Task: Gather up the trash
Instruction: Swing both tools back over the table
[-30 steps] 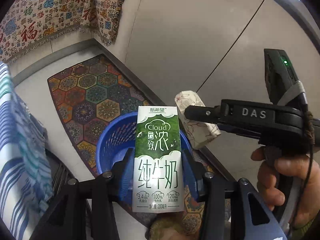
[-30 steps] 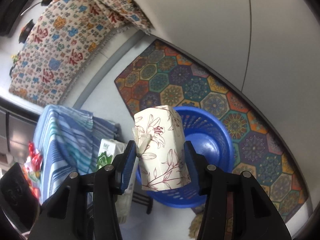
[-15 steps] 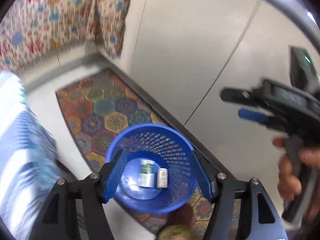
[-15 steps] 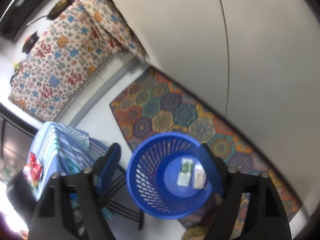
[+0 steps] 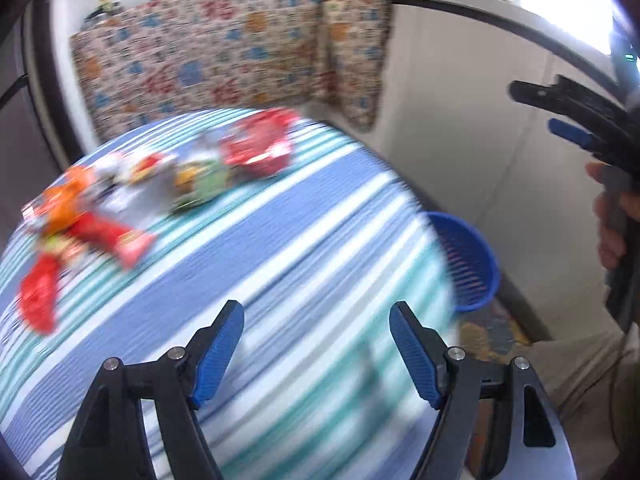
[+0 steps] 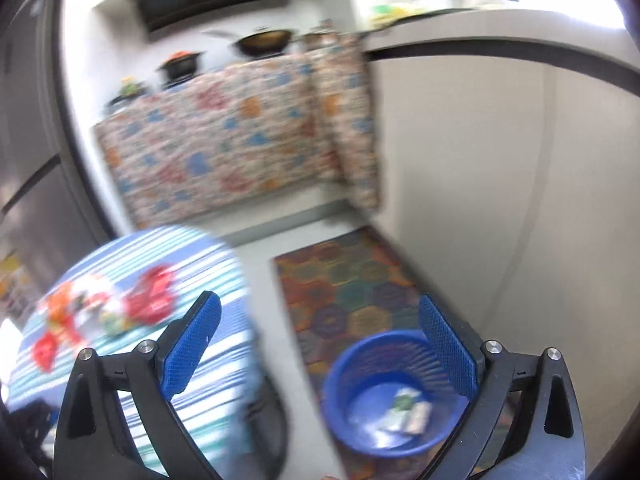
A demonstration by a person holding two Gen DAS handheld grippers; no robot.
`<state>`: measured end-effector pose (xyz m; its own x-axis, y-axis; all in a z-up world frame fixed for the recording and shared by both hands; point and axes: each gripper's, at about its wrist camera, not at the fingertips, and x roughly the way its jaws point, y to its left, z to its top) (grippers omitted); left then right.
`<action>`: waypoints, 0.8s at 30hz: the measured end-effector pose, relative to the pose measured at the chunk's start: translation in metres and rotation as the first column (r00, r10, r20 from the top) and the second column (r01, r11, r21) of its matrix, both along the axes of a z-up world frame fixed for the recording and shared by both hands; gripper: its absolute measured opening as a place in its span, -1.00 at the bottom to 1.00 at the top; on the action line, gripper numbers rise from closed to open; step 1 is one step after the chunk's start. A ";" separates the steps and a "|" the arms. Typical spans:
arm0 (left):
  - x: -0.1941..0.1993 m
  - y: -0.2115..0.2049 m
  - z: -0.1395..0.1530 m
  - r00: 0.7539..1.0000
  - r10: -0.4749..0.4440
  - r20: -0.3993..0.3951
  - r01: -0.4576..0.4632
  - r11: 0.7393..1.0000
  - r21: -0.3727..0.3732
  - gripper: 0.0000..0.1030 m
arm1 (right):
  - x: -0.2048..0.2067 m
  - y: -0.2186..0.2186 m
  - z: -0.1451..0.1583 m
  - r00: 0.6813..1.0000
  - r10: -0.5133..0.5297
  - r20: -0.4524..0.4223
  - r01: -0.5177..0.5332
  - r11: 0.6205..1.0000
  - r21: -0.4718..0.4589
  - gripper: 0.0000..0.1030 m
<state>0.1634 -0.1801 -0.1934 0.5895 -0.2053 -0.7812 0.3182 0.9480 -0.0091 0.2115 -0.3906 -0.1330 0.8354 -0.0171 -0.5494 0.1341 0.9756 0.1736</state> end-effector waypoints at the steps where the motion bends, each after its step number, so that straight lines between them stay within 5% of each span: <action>1: 0.000 0.016 -0.002 0.999 0.036 0.003 -0.036 0.999 0.021 0.49 | 0.004 0.020 -0.003 0.998 0.057 -0.013 -0.057 0.998 0.001 0.93; 5: -0.005 0.080 -0.010 0.986 0.169 -0.002 -0.169 0.985 0.039 0.52 | 0.026 0.104 -0.020 0.959 0.266 -0.100 -0.273 0.960 -0.065 0.93; 10: -0.009 0.140 -0.016 0.963 0.269 0.001 -0.269 0.962 0.052 0.58 | 0.043 0.175 -0.054 0.892 0.400 -0.212 -0.430 0.895 -0.123 0.92; 21: 0.012 0.201 -0.026 0.921 0.387 -0.043 -0.385 0.922 0.038 0.74 | 0.052 0.250 -0.100 0.759 0.537 -0.368 -0.605 0.791 -0.092 0.88; 24: 0.027 0.213 -0.025 0.918 0.394 -0.042 -0.392 0.919 0.040 0.74 | 0.056 0.257 -0.103 0.753 0.551 -0.359 -0.614 0.785 -0.083 0.94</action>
